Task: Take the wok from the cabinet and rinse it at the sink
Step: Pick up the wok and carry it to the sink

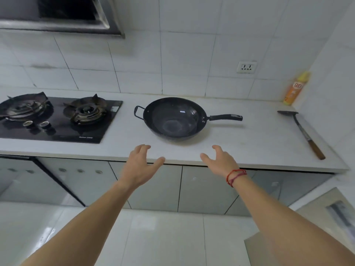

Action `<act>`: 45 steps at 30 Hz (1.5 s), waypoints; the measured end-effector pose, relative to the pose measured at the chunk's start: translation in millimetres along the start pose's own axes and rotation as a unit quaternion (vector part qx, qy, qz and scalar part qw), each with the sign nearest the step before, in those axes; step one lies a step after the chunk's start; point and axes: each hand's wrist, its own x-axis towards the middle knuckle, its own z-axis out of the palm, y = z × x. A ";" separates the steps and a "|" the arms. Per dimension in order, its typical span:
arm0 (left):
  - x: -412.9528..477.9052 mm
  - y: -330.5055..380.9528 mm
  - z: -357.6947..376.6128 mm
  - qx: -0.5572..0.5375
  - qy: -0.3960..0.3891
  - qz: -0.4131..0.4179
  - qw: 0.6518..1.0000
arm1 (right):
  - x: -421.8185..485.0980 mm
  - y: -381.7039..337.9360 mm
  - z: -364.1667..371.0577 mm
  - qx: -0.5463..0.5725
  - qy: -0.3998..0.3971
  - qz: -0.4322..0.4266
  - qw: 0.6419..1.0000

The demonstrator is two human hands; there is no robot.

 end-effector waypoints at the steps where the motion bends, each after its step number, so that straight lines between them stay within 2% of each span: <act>1: -3.4 3.2 -6.8 0.015 0.003 0.012 1.000 | -5.9 -1.6 -7.7 -0.027 0.005 -0.016 1.000; 7: -18.6 15.0 -42.7 0.124 0.014 0.039 0.991 | -29.1 -9.5 -43.0 -0.210 0.068 -0.101 0.970; 10: -20.9 18.4 -49.9 0.196 0.017 0.054 0.979 | -29.7 -8.4 -54.1 -0.255 0.081 -0.125 0.955; 15: -16.5 30.1 -48.1 0.221 0.027 0.061 0.973 | -21.7 -6.0 -65.2 -0.299 0.085 -0.139 0.940; 23: -1.4 20.8 -44.0 0.199 0.037 0.033 0.979 | 1.2 0.0 -69.3 -0.315 0.076 -0.147 0.934; 30: 48.9 -7.6 -42.1 0.195 0.046 0.038 0.979 | 43.8 -9.9 -63.5 -0.324 0.078 -0.140 0.932; 36: 134.0 -39.4 -30.5 0.199 0.024 0.044 0.979 | 115.0 -29.4 -42.6 -0.321 0.068 -0.115 0.938; 45: 263.3 -78.6 -33.2 0.123 -0.014 0.024 0.992 | 210.5 -59.2 -30.0 -0.305 0.056 -0.042 0.950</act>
